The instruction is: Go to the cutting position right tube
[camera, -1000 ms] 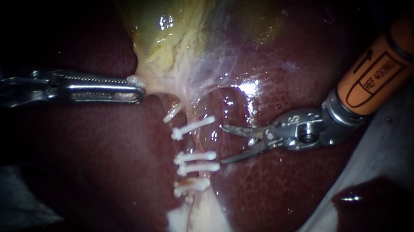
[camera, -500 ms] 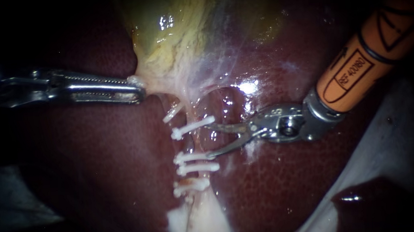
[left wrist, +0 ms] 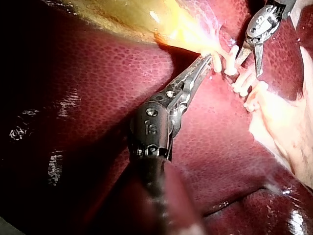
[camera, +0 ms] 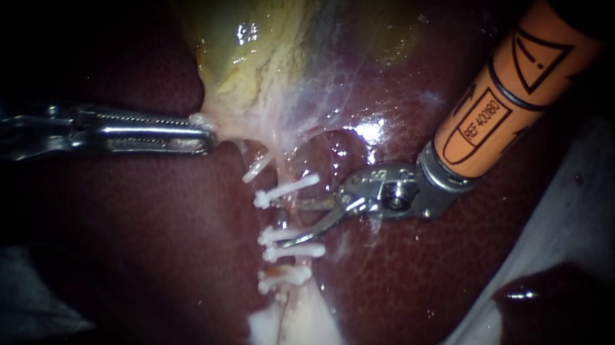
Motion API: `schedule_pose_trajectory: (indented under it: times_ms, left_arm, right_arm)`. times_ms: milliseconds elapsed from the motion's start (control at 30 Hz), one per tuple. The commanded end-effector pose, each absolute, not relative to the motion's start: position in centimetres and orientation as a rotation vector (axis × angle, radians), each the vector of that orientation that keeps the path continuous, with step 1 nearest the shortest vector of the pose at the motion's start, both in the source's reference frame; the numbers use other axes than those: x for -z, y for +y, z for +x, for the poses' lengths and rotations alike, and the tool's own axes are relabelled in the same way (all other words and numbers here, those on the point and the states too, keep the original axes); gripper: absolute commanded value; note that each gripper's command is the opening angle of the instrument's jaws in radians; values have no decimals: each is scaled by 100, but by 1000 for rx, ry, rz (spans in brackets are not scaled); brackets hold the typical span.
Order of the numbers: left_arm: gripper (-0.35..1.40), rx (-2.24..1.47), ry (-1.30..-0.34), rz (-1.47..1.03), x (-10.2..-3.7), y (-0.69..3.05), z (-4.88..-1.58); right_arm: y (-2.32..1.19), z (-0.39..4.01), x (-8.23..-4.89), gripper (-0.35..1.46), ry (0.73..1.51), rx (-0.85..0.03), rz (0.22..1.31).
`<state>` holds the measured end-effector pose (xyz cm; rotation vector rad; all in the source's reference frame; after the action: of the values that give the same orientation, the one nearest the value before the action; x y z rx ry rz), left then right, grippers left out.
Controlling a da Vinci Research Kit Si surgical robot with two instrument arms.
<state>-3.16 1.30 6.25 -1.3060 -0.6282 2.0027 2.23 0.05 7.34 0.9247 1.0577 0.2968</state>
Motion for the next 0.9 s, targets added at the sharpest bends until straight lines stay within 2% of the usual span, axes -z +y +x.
schedule_pose_trajectory:
  times_ms: [33, 267, 600, 900]
  left_arm:
    - [-35, -2003, -628, -1306, -625, 131, -316]
    - [-35, -2002, -628, -1306, -625, 131, -317]
    - [-35, -2002, -628, -1306, -625, 131, -318]
    - [-35, -2002, -627, -1306, -625, 131, -319]
  right_arm:
    - [5, 223, -731, 130, 1069, -291, 929]
    - [3, 239, -726, 127, 1093, -283, 954]
    - [6, 274, -728, 125, 1111, -382, 951]
    - [5, 288, -724, 127, 1112, -443, 977]
